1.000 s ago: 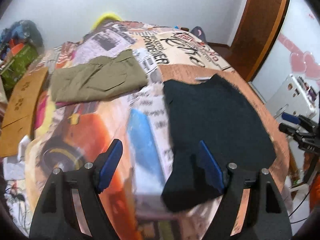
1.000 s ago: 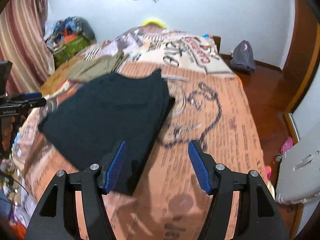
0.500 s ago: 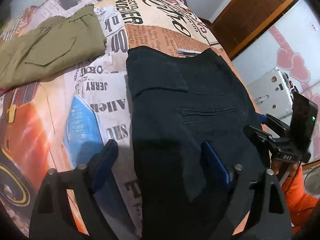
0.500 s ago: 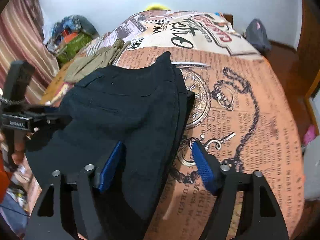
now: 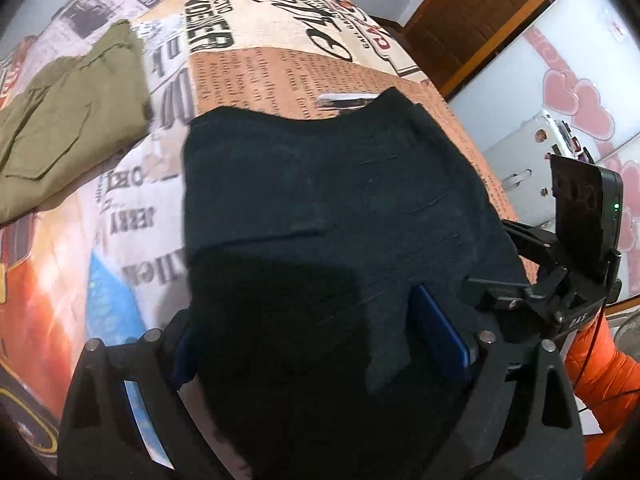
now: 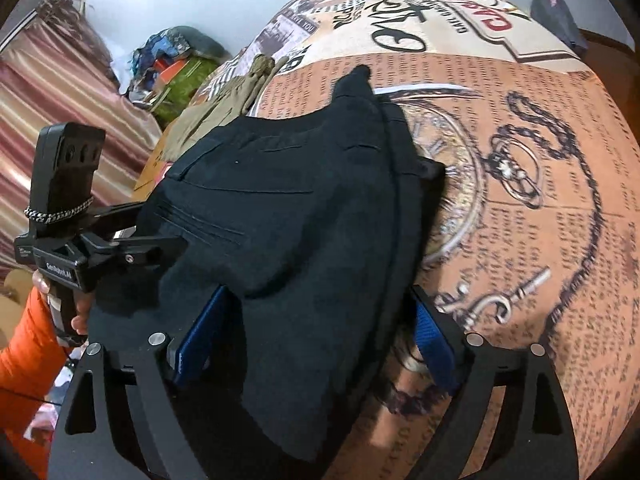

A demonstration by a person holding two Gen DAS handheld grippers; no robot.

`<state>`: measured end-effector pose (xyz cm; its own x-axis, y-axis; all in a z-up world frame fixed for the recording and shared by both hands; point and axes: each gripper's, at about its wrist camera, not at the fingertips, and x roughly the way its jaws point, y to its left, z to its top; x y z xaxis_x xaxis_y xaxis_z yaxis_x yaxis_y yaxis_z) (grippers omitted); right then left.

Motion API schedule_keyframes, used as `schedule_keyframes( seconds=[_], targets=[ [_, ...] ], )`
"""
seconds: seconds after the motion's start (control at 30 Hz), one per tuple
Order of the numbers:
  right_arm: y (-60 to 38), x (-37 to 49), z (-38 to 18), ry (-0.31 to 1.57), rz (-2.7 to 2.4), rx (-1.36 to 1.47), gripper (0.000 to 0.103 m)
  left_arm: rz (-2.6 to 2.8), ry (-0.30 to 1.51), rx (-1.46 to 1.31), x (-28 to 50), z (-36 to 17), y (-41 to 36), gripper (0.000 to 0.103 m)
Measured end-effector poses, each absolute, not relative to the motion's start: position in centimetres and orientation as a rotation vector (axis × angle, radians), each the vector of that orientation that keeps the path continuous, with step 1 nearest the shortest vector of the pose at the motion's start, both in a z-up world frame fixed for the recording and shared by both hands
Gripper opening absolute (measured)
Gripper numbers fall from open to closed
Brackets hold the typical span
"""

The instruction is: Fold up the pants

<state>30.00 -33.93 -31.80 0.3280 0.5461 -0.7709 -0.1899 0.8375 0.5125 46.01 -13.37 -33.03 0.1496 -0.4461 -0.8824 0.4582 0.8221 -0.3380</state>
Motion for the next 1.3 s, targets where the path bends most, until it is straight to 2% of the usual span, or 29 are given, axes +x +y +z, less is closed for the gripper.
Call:
schedule_keyframes(
  seconds=[0.07,0.13,0.23,0.37,0.5,0.7,1.3],
  targets=[
    [-34.1,30.2,-31.9,1.141,0.501,0.366,0.087,-0.659,1.251,0.008,46.1,-33.0,-13.4,0.089],
    [-34.3,30.2,-31.8,1.126,0.508,0.381,0.077,-0.657,1.244,0.001,46.2,-32.9,-13.2,0.079],
    [-34.2,29.8,-31.1,1.109,0.522,0.366,0.063,-0.657,1.232,-0.014,46.0,-32.6,-12.7,0.070],
    [-33.5,29.9,-30.2,1.093,0.510,0.295,0.052,-0.630,1.176,0.061,44.8,-31.8,-13.3,0.062],
    [-32.7,29.9,-28.9,1.076,0.484,0.250,0.041,-0.636,1.118,0.093,43.8,-30.1,-13.4,0.041],
    [-32.1,29.2,-26.0,1.031,0.472,0.204,0.034,-0.649,1.057,0.089,42.3,-27.3,-13.0,0.029],
    [-25.9,29.7,-17.0,0.808,0.506,0.075,0.033,-0.548,0.820,0.006,40.0,-17.6,-5.2,0.027]
  ],
)
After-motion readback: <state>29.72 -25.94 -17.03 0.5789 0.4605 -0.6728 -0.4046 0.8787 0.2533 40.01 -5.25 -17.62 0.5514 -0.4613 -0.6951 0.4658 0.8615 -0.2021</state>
